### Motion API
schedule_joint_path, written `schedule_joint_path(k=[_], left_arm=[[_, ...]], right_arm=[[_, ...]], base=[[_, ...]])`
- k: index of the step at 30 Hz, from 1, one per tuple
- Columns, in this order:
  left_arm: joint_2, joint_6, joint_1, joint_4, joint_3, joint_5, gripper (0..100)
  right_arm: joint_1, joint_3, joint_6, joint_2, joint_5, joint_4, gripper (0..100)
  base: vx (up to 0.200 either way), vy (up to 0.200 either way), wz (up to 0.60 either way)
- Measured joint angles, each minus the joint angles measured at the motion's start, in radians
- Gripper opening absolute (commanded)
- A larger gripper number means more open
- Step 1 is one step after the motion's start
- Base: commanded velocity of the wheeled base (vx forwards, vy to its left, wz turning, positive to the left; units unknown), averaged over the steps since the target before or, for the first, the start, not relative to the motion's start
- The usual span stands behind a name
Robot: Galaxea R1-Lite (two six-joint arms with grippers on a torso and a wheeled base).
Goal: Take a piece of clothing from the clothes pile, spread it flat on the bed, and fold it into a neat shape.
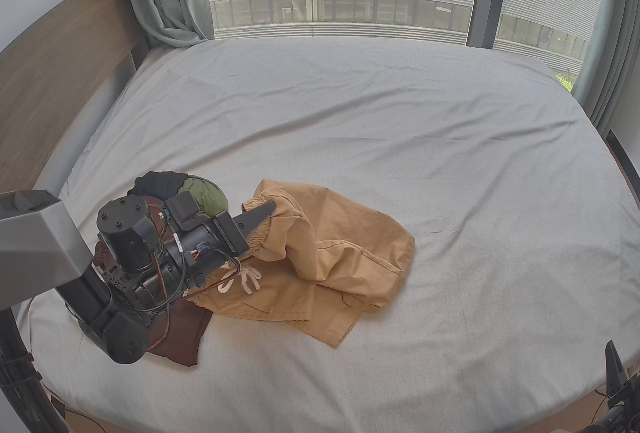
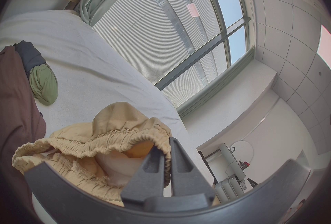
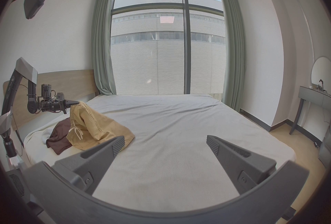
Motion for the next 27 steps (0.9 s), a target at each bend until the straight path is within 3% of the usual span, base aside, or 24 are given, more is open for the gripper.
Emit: schedule_joint_path(k=[7, 15, 27], left_arm=[[-0.011, -0.003, 0.007, 0.0, -0.003, 0.0, 0], [-0.021, -0.003, 0.012, 0.0, -0.003, -0.001, 0], [-0.028, -0.007, 0.027, 0.0, -0.002, -0.002, 0]], right_arm=[[-0.008, -0.1, -0.001, 0.023, 0.011, -0.044, 100], [-0.005, -0.227, -0.002, 0.257, 0.091, -0.138, 100], [0.197, -0.491, 0.049, 0.711, 0.134, -0.249, 100]], base=[[0.0, 0.0, 0.0], [0.0, 0.0, 0.0], [0.0, 0.0, 0.0]])
